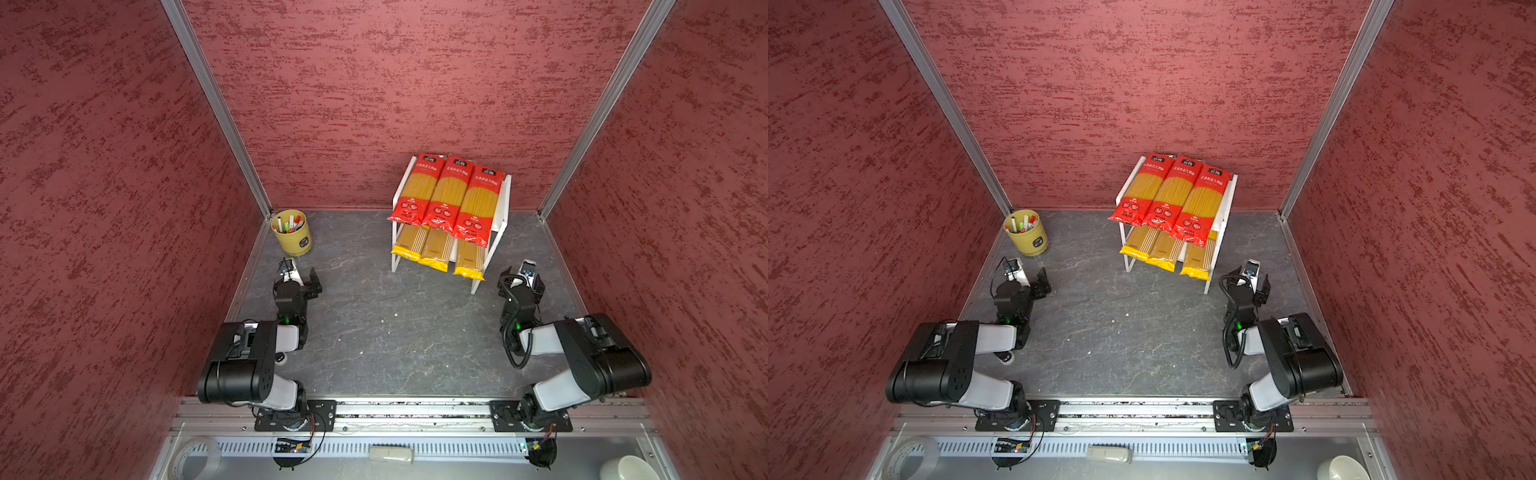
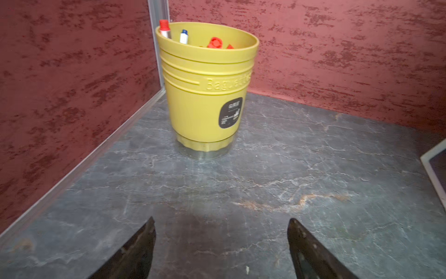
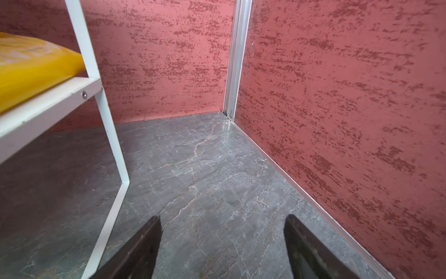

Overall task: Arrange pasta packages on shelves
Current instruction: Reset both arms

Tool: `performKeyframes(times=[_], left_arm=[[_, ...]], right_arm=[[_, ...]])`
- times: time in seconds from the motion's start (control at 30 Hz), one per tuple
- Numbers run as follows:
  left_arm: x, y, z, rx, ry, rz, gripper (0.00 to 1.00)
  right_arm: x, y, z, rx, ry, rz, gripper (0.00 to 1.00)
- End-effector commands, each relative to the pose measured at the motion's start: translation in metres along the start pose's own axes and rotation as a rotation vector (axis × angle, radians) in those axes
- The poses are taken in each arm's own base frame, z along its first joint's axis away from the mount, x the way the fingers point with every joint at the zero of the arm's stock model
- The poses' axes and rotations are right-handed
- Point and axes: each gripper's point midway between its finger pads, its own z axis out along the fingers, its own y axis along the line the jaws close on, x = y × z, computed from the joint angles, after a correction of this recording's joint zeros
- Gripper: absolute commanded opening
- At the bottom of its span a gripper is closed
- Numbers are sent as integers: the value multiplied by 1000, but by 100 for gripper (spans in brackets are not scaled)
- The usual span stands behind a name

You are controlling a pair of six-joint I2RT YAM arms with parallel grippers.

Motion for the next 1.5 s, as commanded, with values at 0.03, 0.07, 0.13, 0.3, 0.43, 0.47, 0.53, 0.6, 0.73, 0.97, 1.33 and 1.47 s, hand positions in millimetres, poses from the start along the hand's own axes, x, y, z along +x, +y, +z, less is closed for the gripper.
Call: performKeyframes(times=[0.03,0.07,0.13,0.3,0.43,0.47,0.53,0.6,0.73,0.97,1.33,1.47], left_arm=[[-11,-16,6,82,-34,12,87],[-12,-17,7,81,-41,14,87],[-10,-18,9,76,-19,23,91],[-11,-19,12,57,-18,30,99],[-11,-18,12,56,-15,30,100],[-11,-18,12,56,-15,29,100],[-11,-18,12,56,-16,28,100],[-10,-18,12,56,-15,28,99],[-11,-21,13,53,-13,42,99],[-11,-22,13,56,-11,48,100],[-10,-26,13,58,-13,70,100],[-11,-27,14,71,-9,63,100]], right_arm=[[-20,12,6,-80,-55,29,84],[-20,13,6,-97,-52,33,84],[-19,15,7,-127,-45,37,85],[-14,16,13,-207,-15,72,87],[-2,7,15,-226,-13,128,89],[0,8,16,-228,20,127,88],[-3,6,15,-222,-13,125,98],[-4,6,15,-220,-14,129,99],[-3,5,16,-217,-11,130,99],[-4,5,15,-216,-15,132,99],[-3,5,16,-216,-13,130,99],[-3,5,15,-217,-14,131,99]])
